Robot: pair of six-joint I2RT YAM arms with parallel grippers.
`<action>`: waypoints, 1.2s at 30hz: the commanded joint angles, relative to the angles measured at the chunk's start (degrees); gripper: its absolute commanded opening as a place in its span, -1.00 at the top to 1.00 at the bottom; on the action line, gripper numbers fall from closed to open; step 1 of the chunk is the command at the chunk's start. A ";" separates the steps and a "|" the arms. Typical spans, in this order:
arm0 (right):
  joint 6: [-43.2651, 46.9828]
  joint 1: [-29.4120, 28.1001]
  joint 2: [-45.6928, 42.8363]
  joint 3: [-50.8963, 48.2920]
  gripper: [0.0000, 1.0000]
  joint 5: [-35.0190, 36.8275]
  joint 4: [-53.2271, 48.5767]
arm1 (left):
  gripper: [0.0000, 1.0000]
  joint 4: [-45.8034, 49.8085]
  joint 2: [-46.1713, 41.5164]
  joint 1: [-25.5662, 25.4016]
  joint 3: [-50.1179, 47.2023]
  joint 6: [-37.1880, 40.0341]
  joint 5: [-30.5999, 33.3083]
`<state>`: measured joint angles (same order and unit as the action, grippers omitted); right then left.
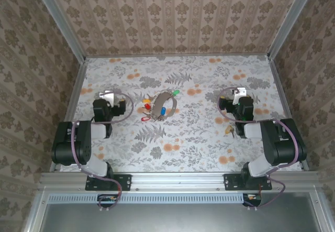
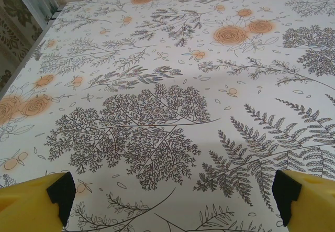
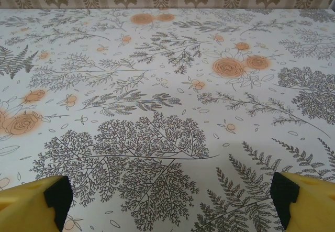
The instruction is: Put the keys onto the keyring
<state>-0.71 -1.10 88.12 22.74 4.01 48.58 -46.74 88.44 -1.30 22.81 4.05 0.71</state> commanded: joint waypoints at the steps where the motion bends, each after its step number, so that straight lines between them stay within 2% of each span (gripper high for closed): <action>1: -0.96 0.23 -0.53 0.70 -0.99 -0.67 0.29 | -1.00 -1.38 -0.55 0.35 0.75 -0.98 -0.20; 26: -1.05 0.31 -0.49 0.77 -0.99 -0.76 0.21 | -1.00 -1.44 -0.61 0.60 0.66 -1.15 -0.62; 30: -1.14 0.76 -0.85 0.60 -0.99 -2.13 0.20 | -1.00 -1.74 -0.68 1.52 0.57 -1.80 -2.68; 31: -1.09 1.00 -1.88 1.05 -0.99 -3.35 -1.37 | -1.00 0.19 -1.34 1.78 1.41 -0.96 -3.95; 32: -0.81 1.10 -3.59 1.45 -0.99 -3.97 -3.12 | -1.00 6.22 -4.41 1.58 3.87 -0.02 -5.72; 33: -1.00 1.10 -6.41 2.18 -0.99 -3.88 -6.67 | -1.00 16.94 -8.10 0.30 7.60 1.01 -5.33; 34: -1.13 1.10 -9.52 3.02 -0.99 -3.34 -10.39 | -1.00 23.27 -10.17 -2.06 10.45 1.23 -2.50; 36: -2.11 1.08 -16.58 4.41 -0.99 -1.87 -16.99 | -1.00 28.32 -14.12 -5.24 13.47 -0.85 -0.68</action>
<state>-1.10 -0.25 79.44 23.59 2.33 38.79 -29.21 80.42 -3.33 30.70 4.03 -0.58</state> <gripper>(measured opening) 0.997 0.999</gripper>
